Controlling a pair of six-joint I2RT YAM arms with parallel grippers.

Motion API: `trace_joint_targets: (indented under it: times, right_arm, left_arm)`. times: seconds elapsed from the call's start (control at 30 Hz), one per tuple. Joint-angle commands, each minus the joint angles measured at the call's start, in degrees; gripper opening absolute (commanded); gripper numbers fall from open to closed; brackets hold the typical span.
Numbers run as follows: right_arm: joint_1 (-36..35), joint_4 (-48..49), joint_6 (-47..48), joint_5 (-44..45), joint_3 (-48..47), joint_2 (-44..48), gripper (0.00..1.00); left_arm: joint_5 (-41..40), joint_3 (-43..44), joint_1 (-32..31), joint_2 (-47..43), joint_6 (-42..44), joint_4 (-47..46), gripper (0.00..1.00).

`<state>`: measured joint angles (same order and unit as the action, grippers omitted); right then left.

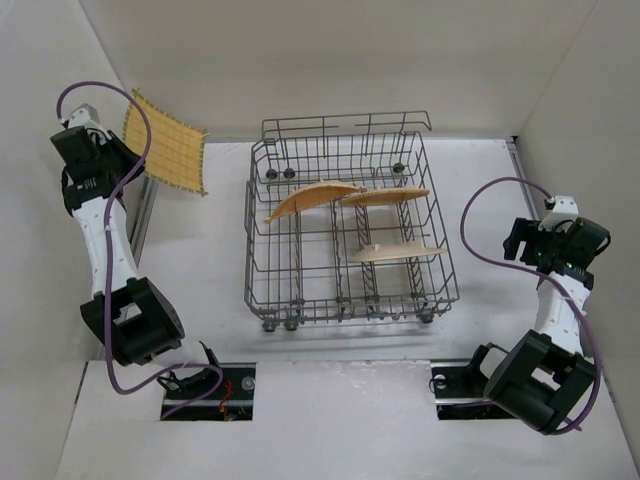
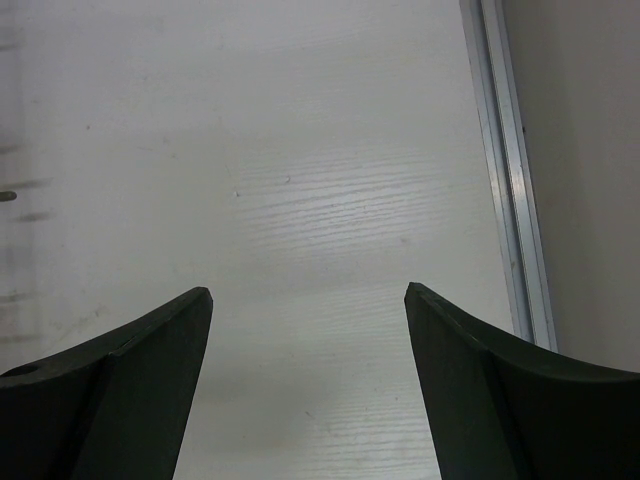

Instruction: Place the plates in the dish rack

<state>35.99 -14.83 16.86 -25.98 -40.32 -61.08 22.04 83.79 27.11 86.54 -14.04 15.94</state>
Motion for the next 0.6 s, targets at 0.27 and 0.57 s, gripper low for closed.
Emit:
trace_joint_targets:
  times: [0.27,0.57]
  right_arm:
    - [1.0,3.1,0.8,-2.8,0.3,1.4,0.83]
    - [1.2,3.1,0.9,-3.3,0.4,1.5,0.84]
  left_arm:
    - [-4.4,9.0,-5.5,-11.0,7.3,-4.0,0.03]
    - [-3.7,13.8,-8.1,-12.5,7.8,-3.4,0.03]
